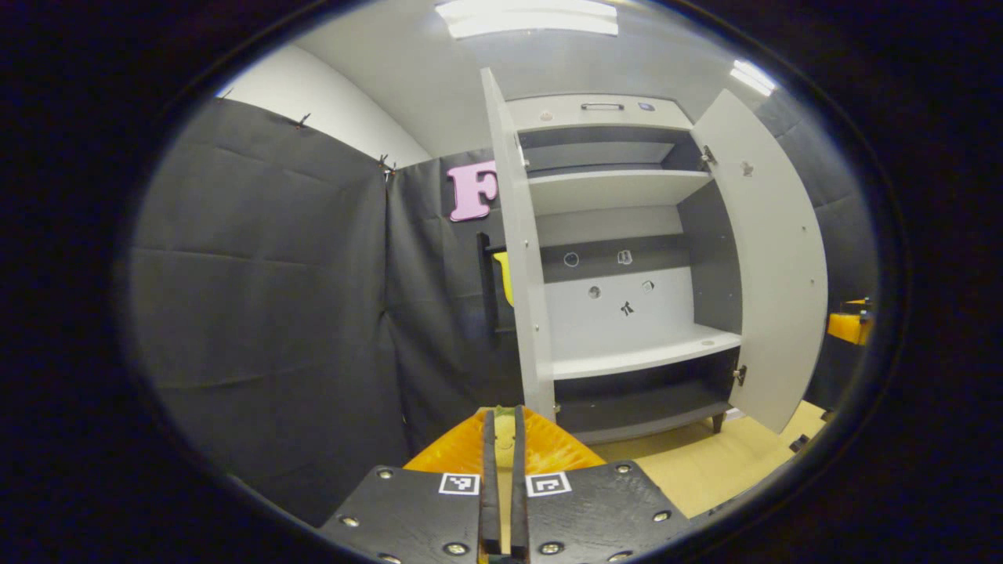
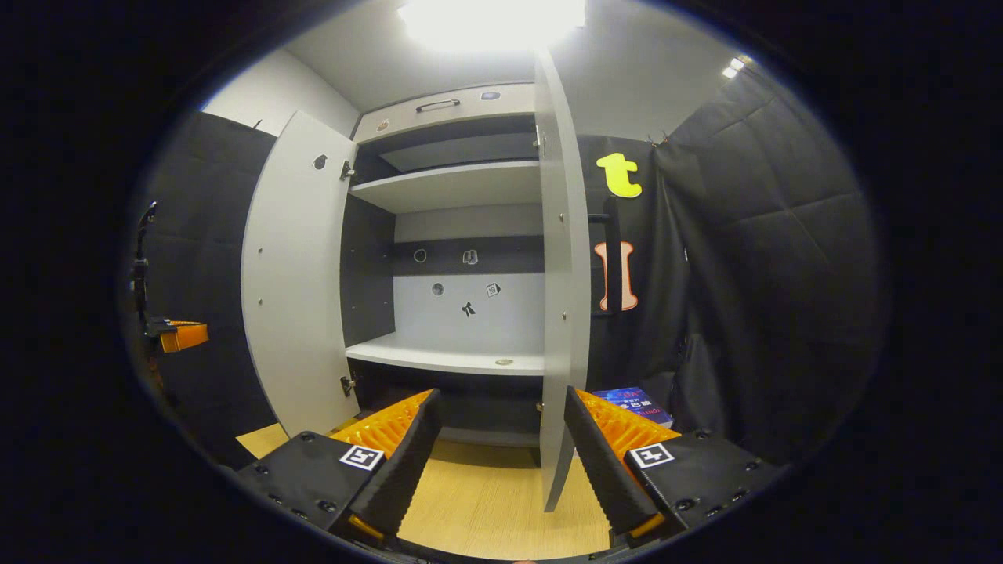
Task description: Open the right door of the double-door shoe cabinet with the right hand, and open the left door with the left hand.
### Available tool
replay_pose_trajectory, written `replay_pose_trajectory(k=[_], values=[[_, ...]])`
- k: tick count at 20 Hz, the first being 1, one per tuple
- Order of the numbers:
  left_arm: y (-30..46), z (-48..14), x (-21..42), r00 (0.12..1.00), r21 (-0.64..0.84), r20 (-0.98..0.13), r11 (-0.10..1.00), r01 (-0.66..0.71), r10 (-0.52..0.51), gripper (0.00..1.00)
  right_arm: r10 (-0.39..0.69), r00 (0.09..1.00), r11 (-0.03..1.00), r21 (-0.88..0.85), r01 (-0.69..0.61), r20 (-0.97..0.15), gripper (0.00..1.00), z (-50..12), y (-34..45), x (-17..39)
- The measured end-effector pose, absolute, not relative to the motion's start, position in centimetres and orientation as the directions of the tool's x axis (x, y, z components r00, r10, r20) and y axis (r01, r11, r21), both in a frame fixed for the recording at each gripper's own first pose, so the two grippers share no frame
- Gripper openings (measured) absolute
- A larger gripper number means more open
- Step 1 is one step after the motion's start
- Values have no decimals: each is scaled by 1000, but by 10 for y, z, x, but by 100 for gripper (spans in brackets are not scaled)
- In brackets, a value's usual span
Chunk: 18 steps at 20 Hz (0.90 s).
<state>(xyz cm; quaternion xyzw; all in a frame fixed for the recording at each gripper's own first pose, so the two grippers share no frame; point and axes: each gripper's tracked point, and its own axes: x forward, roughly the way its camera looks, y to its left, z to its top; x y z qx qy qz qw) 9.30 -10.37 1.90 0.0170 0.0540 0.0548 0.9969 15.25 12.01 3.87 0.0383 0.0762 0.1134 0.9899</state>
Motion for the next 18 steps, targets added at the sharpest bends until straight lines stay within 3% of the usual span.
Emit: replay_pose_trajectory(k=[7, 8, 9, 10, 13, 18], values=[[-88, 18, 67, 993, 43, -74, 995, -91, 94, 9, 164, 980, 983, 101, -152, -115, 98, 51, 122, 123], [-89, 17, 63, 993, 38, -73, 996, -87, 89, 25, 152, 982, 985, 97, -142, -110, 98, 53, 119, 119], [-88, 15, 61, 994, 31, -71, 996, -87, 89, 27, 141, 984, 987, 93, -131, -107, 93, 54, 117, 116], [-89, 13, 60, 994, 22, -72, 997, -79, 80, 44, 131, 986, 988, 89, -122, -104, 98, 56, 114, 112], [-79, 8, 54, 992, 19, -71, 994, -106, 107, 96, 109, 989, 991, 84, -100, -102, 98, 58, 109, 105], [-65, 13, 47, 987, 35, -52, 988, -148, 150, 96, 82, 992, 994, 78, -74, -96, 98, 62, 102, 97]])
